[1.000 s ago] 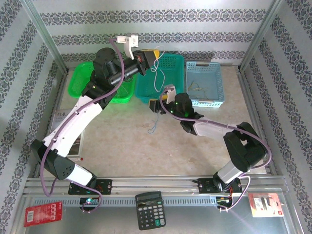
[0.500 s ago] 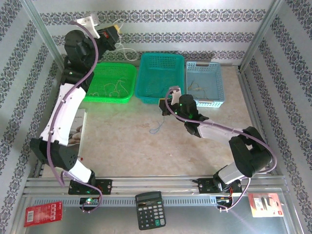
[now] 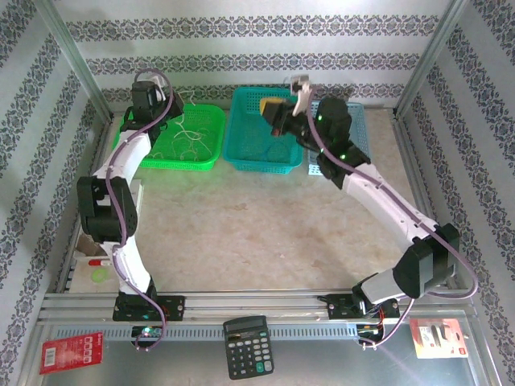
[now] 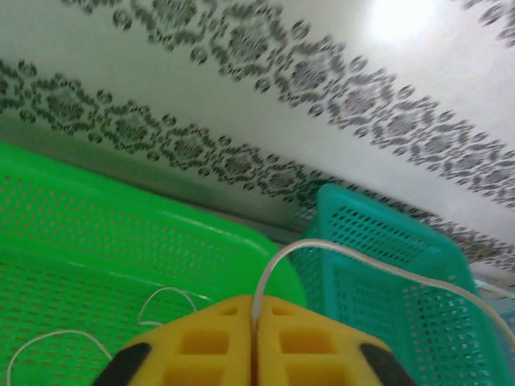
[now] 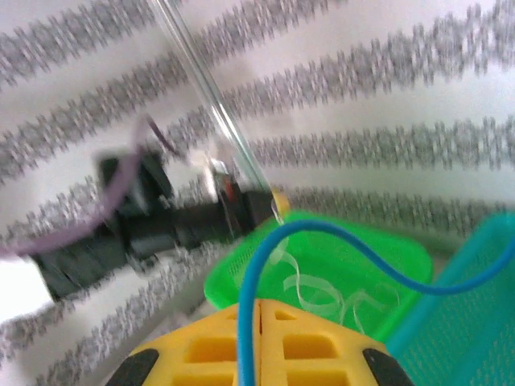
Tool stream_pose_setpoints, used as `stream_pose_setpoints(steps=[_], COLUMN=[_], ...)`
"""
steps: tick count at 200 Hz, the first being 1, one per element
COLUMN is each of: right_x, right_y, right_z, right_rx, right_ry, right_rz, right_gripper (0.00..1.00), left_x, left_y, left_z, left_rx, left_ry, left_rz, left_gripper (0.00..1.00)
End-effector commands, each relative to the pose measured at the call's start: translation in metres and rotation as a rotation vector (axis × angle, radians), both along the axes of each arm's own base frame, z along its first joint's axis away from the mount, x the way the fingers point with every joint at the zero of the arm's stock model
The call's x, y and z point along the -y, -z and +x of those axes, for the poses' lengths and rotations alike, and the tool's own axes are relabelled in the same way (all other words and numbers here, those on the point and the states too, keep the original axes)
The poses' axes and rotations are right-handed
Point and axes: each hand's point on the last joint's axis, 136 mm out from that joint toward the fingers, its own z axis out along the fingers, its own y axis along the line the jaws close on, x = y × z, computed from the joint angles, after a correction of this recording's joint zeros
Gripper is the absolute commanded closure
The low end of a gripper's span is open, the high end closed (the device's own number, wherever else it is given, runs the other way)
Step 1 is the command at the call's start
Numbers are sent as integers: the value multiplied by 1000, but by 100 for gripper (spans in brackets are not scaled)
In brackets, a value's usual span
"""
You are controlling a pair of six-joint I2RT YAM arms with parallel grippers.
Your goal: Untangle the cables
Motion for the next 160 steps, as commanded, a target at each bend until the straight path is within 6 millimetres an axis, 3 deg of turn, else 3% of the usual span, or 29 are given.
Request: stream_pose_setpoints(steps=[1,8,30,51,70,109,117,141,160], right_x=[4,8,16,17,15,8,8,15,20], right_y=[-11,-18,-13,6,35,120,137,172,180], right_z=[27,37,77,110,136,168,171,168,157], right_rx=[-8,6,-7,-37,-82,-223,-258,-339,-371], right_ry=[38,54,111,125,134,129,126,136,139], right_rz=[-14,-6,6,16,6,-72,-87,-118,-146], right_gripper=[100,100,100,100,100,100,89,39,20], left_x=[-1,1,5,11,18,32,35,43,48], left_y=[11,16,18,7,-14,-61,-69,-87,-99], left_z=[0,-1,-7,-13,-19,-35,-39,-54,-68], left_rx=[-24,-35,-43,-42,-10,56,66,80,99], left_ry=[36,46,62,91,117,179,191,225,248], left_rz=[44,41,23,2,-41,-125,-139,-168,-180], left_gripper=[57,42,1,0,0,0,0,0,0])
